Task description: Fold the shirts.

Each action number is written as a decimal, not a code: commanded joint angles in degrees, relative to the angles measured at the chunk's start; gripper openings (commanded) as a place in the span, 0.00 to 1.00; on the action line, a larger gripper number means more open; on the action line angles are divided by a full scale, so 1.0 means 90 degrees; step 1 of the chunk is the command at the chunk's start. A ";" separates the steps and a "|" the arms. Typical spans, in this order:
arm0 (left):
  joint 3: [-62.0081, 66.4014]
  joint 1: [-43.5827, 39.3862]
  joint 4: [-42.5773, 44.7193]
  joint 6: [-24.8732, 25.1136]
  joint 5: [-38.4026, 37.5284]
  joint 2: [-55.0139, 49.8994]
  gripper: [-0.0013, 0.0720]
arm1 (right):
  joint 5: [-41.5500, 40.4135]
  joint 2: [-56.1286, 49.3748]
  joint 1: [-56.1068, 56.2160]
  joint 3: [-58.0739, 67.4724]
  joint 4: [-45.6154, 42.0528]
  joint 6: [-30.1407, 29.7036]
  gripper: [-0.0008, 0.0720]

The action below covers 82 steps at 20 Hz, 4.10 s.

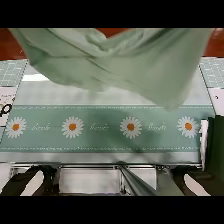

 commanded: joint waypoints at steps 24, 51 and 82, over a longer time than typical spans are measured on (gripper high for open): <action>-0.5258 0.1107 -0.0240 0.1290 0.1848 0.0245 0.05 | -0.2181 -0.0624 -0.0053 -0.4034 -0.1258 0.0510 0.05; -0.4981 0.2710 0.1957 0.0017 -0.1377 -0.1848 0.71 | -0.1664 -0.1241 -0.3223 -0.6433 0.1200 -0.0833 0.57; -0.4918 0.0806 0.0787 0.0112 -0.0882 -0.3337 0.05 | -0.0685 -0.2052 -0.3376 -0.7856 0.1183 -0.1137 0.57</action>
